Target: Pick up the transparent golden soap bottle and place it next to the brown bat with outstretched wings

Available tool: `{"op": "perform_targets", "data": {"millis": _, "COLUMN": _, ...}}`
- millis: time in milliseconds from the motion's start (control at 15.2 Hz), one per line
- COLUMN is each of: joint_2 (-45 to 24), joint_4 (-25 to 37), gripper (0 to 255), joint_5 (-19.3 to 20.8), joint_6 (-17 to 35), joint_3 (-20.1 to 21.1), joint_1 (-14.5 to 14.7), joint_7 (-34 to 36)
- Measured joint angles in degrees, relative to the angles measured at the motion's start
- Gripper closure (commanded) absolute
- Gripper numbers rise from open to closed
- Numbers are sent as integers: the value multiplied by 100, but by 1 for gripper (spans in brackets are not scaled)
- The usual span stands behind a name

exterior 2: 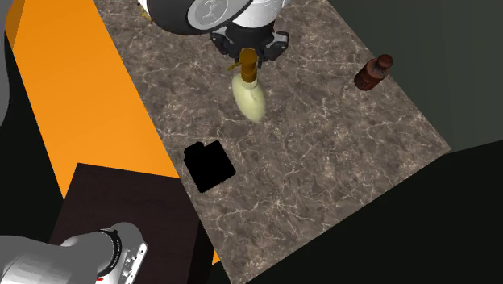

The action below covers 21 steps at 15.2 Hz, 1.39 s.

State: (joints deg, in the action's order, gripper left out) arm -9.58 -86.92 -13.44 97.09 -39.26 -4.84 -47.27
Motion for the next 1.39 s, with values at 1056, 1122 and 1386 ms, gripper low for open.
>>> {"op": "perform_targets", "data": {"millis": 1056, "joint_2": 43, "joint_4": -23, "gripper": 255, "joint_5": 289, "joint_6": 314, "joint_3": 844, "joint_1": 1288, "joint_7": 2125}}
{"op": "perform_targets", "data": {"millis": 1122, "joint_2": -36, "joint_4": 60, "gripper": 255, "joint_5": 265, "joint_6": 314, "joint_3": 889, "joint_1": 1340, "joint_7": 2230}}
{"op": "perform_targets", "data": {"millis": 1386, "joint_2": -286, "joint_4": 398, "gripper": 255, "joint_5": 220, "joint_6": 256, "joint_3": 1070, "joint_1": 1572, "joint_7": 2676}}
